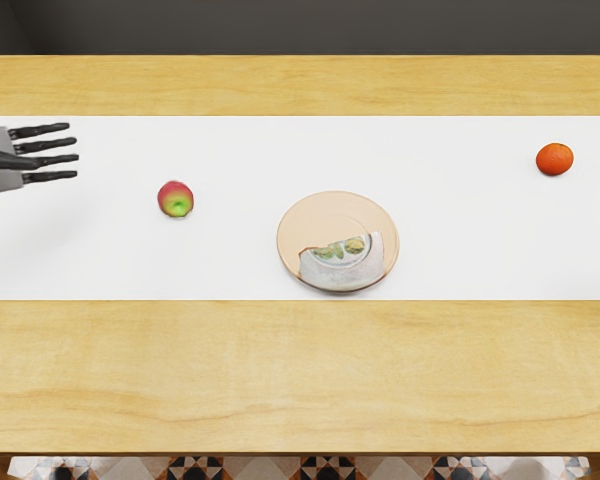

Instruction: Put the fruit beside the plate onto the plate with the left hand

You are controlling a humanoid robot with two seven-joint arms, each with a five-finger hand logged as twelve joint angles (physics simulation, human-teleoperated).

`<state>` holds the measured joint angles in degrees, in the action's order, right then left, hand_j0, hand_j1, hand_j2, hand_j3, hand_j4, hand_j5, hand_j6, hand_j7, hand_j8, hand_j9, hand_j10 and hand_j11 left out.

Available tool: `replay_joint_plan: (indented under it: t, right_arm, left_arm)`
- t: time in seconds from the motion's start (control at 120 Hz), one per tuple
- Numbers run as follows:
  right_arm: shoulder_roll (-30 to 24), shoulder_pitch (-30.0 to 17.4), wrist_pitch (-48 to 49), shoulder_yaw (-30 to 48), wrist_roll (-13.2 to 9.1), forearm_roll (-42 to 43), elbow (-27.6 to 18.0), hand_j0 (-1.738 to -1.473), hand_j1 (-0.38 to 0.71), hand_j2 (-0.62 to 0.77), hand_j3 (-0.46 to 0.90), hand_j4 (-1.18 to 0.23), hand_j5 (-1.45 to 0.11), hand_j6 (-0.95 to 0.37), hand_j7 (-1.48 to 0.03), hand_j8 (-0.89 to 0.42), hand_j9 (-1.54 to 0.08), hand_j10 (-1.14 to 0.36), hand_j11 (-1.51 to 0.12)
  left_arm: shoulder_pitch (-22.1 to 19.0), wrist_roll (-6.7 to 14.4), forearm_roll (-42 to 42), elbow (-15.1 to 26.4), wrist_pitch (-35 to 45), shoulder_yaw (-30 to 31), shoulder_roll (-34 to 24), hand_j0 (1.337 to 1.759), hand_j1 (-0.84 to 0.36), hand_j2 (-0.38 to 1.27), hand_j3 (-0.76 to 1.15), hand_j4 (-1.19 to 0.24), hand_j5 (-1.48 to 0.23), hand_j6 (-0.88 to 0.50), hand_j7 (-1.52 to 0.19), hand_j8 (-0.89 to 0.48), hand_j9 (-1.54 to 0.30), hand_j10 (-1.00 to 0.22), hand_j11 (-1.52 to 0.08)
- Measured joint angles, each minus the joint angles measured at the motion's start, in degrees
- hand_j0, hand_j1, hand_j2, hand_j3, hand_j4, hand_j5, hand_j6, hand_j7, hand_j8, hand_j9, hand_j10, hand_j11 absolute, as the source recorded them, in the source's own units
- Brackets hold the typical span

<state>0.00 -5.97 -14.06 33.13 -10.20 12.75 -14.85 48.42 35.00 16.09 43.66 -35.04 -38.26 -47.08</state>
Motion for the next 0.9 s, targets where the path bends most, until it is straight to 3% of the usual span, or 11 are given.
replay_joint_plan:
  t: [0.1,0.2,0.258,0.342,0.542,0.667,0.9]
  right_arm:
    - [0.0,-0.22,0.0,0.0,0.0,-0.01,0.01,-1.658,-0.35,0.0,0.0,0.0,0.0,0.0,0.0,0.0,0.0,0.0,0.0]
    - [0.0,-0.3,0.0,0.0,0.0,0.0,0.06,-1.658,-0.35,0.0,0.0,0.0,0.0,0.0,0.0,0.0,0.0,0.0,0.0]
    - [0.0,-0.33,0.0,0.0,0.0,0.0,0.07,-1.658,-0.35,0.0,0.0,0.0,0.0,0.0,0.0,0.0,0.0,0.0,0.0]
    - [0.0,-0.34,0.0,0.0,0.0,0.0,0.08,-1.658,-0.35,0.0,0.0,0.0,0.0,0.0,0.0,0.0,0.0,0.0,0.0]
    - [0.0,-0.35,0.0,0.0,0.0,0.0,0.09,-1.658,-0.35,0.0,0.0,0.0,0.0,0.0,0.0,0.0,0.0,0.0,0.0]
    - [0.0,-0.35,0.0,0.0,0.0,-0.01,0.09,-1.658,-0.35,0.0,0.0,0.0,0.0,0.0,0.0,0.0,0.0,0.0,0.0]
    - [0.0,-0.36,0.0,0.0,0.0,0.0,0.09,-1.658,-0.35,0.0,0.0,0.0,0.0,0.0,0.0,0.0,0.0,0.0,0.0]
  left_arm:
    - [1.2,0.0,-3.49,0.08,-0.01,0.19,0.29,1.658,0.32,0.01,0.0,-0.02,-0.03,-0.02,-0.03,-0.02,-0.03,-0.02,-0.03]
    - [5.3,0.0,-14.09,0.5,0.0,0.45,3.41,1.658,0.33,0.01,0.0,-0.02,-0.03,-0.01,-0.03,-0.01,-0.03,-0.02,-0.03]
    - [10.28,0.0,-22.13,0.61,-0.01,1.67,6.14,1.658,0.33,0.01,0.0,-0.02,-0.02,-0.01,-0.02,-0.01,-0.02,-0.02,-0.02]
    - [19.29,0.0,-31.31,0.66,0.01,8.41,9.29,1.658,0.33,0.0,0.0,-0.02,-0.02,-0.01,-0.02,-0.01,-0.02,-0.02,-0.02]
    - [27.19,0.0,-46.48,0.37,0.02,23.65,18.67,1.658,0.33,0.0,0.0,-0.02,-0.02,-0.02,-0.02,-0.02,-0.02,-0.02,-0.02]
    - [29.0,0.0,-53.95,0.38,0.03,29.39,25.39,1.658,0.33,0.0,0.0,-0.02,-0.02,-0.02,-0.02,-0.02,-0.02,-0.02,-0.02]
    - [33.12,0.0,-58.11,0.36,0.04,38.88,30.3,1.658,0.33,0.0,0.0,-0.02,-0.02,-0.02,-0.02,-0.02,-0.02,-0.02,-0.02]
